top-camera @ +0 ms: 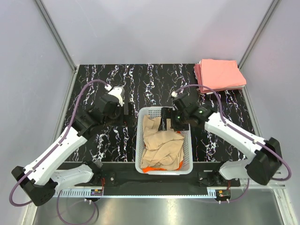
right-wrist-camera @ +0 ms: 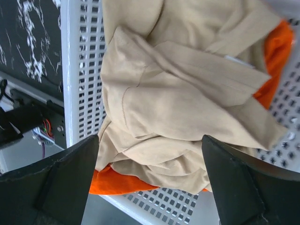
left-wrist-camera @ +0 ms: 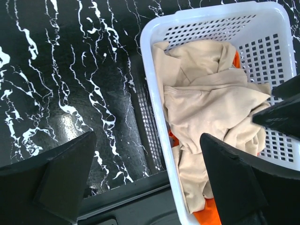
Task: Fold and stack the t-shirts
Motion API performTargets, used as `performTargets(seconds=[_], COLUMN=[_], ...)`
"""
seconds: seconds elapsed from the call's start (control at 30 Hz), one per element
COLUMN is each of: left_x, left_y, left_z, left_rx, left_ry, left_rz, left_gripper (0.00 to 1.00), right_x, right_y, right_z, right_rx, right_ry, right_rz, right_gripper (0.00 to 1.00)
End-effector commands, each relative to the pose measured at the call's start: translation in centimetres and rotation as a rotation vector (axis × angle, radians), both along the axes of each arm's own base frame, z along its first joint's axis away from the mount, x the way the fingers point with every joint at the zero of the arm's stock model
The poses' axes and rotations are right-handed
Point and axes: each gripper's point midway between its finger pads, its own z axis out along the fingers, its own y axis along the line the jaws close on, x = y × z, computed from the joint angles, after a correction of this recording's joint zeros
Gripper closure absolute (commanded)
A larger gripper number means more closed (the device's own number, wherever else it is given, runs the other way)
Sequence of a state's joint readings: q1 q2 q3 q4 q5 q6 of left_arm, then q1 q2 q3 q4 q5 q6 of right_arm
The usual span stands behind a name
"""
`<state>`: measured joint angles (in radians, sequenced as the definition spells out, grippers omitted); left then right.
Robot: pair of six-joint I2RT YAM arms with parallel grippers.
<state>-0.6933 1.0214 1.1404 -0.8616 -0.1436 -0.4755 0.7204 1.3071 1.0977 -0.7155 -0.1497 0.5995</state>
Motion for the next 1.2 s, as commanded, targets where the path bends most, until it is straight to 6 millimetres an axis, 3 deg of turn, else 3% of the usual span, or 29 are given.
performTargets(seconds=[0.0, 0.17, 0.33, 0.47, 0.5, 0.6, 0.63, 0.73, 0.77, 0.83, 0.87, 0.93, 0.97, 1.03, 1.07, 1.1, 1.13, 1.17], left_x=[0.9, 0.6, 0.0, -0.3, -0.2, -0.2, -0.2, -0.2, -0.2, -0.2, -0.3, -0.4, -0.4, -0.5, -0.5, -0.6, -0.7, -0.8], left_y=[0.7, 1.4, 1.9, 2.2, 2.2, 2.4, 2.5, 2.6, 2.5, 2.4, 2.3, 2.1, 2.0, 2.0, 2.0, 2.1, 2.0, 2.0], left_z=[1.4, 1.5, 0.6, -0.2, -0.2, -0.3, -0.3, -0.6, -0.7, -0.8, -0.9, -0.9, -0.9, -1.0, -1.0, -1.0, -1.0, -0.9], left_rx=[-0.017, -0.017, -0.009, 0.009, 0.012, 0.017, 0.018, 0.022, 0.019, 0.015, 0.012, 0.001, -0.002, -0.005, -0.009, -0.015, -0.020, -0.026], left_ry=[-0.080, -0.100, -0.091, -0.078, -0.078, -0.081, -0.082, -0.075, -0.074, -0.067, -0.063, -0.059, -0.058, -0.053, -0.055, -0.055, -0.053, -0.055], left_rz=[0.048, 0.062, 0.066, 0.060, 0.061, 0.071, 0.073, 0.081, 0.083, 0.081, 0.073, 0.070, 0.069, 0.072, 0.075, 0.076, 0.076, 0.074], left_gripper=[0.01, 0.01, 0.01, 0.01, 0.01, 0.01, 0.01, 0.01, 0.01, 0.01, 0.01, 0.01, 0.01, 0.01, 0.01, 0.01, 0.01, 0.01], right_x=[-0.9, -1.6, -1.2, -1.2, -1.4, -1.2, -1.0, -0.4, 0.8, 1.3, 2.5, 4.0, 5.5, 7.9, 9.9, 11.7, 12.8, 13.8], right_y=[2.4, 4.6, 5.0, 5.0, 5.1, 5.4, 5.7, 5.2, 5.6, 4.8, 5.5, 4.6, 4.8, 4.1, 3.3, 3.6, 3.2, 1.5], right_z=[0.0, -2.3, -5.4, -7.0, -7.4, -6.8, -5.7, -2.8, -0.5, 2.4, 6.1, 9.1, 13.7, 16.2, 21.6, 22.1, 24.2, 29.6], right_rx=[-0.027, -0.106, -0.213, -0.256, -0.262, -0.249, -0.234, -0.236, -0.221, -0.243, -0.202, -0.247, -0.192, -0.218, -0.144, -0.157, -0.141, -0.074], right_ry=[0.007, 0.044, 0.084, 0.122, 0.133, 0.121, 0.106, 0.054, -0.007, -0.054, -0.136, -0.213, -0.316, -0.379, -0.498, -0.526, -0.587, -0.733], right_rz=[0.097, 0.142, 0.133, 0.135, 0.141, 0.136, 0.133, 0.117, 0.104, 0.094, 0.096, 0.067, 0.050, 0.005, -0.039, -0.051, -0.082, -0.149], right_gripper=[0.03, 0.04, 0.08, 0.20, 0.39, 0.66, 0.80, 1.00, 1.00, 1.00, 1.00, 1.00, 1.00, 1.00, 1.00, 1.00, 1.00, 1.00])
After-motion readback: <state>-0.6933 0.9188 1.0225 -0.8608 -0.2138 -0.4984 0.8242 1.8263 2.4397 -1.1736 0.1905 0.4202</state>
